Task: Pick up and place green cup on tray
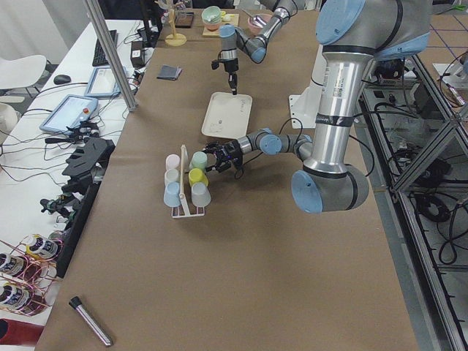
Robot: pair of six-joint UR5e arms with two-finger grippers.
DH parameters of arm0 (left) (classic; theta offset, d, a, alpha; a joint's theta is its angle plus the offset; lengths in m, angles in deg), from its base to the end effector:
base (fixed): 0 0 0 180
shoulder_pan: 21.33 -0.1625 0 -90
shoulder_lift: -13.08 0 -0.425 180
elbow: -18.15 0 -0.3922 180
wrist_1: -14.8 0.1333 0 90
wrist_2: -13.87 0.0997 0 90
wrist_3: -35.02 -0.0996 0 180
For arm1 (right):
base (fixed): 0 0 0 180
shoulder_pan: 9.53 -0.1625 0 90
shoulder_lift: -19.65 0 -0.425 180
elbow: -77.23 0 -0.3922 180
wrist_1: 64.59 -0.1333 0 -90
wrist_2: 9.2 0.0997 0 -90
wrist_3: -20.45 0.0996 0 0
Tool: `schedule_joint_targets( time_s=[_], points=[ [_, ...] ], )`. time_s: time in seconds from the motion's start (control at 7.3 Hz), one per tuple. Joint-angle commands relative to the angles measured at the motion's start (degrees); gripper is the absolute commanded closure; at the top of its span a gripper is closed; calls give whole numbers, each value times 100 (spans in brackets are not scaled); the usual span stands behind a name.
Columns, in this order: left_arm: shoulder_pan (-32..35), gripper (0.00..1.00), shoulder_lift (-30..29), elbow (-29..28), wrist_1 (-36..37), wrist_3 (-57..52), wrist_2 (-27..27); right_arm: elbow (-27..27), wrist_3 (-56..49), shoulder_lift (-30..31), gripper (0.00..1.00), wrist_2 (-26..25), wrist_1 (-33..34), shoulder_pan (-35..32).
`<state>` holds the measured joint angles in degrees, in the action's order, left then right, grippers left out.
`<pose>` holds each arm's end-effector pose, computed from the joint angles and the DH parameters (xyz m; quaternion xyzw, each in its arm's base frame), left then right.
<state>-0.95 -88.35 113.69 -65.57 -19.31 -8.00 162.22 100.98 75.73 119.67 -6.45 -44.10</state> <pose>0.4491 -0.4077 0.4887 0.1269 -0.5470 0.7129 0.4201 -0.5336 -0.4537 0.2764 -0.0873 -0.5498 0.0125 0.8306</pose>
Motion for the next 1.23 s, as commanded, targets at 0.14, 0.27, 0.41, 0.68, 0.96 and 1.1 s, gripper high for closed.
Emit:
schedule_joint_targets(
  time_s=[0.14, 0.27, 0.41, 0.68, 0.96, 1.1],
  points=[
    [53, 2, 36, -18, 12, -16, -1, -140, -827, 17, 100, 33, 14, 47],
    [54, 2, 1, -26, 39, -43, -1, -166, -820, 25, 100, 33, 14, 47],
    [80, 2, 9, -27, 39, -52, -1, -201, -828, 43, 57, -2, 14, 39],
    [97, 2, 18, -44, 48, -43, -10, -237, -907, 17, 0, -89, 5, 12],
    [89, 23, 18, -106, 39, -17, -19, -149, -1135, 42, 0, 15, 66, -477],
    [89, 43, -8, -97, 39, -43, -19, -149, -1171, 86, 0, 120, 84, -671]
  ],
)
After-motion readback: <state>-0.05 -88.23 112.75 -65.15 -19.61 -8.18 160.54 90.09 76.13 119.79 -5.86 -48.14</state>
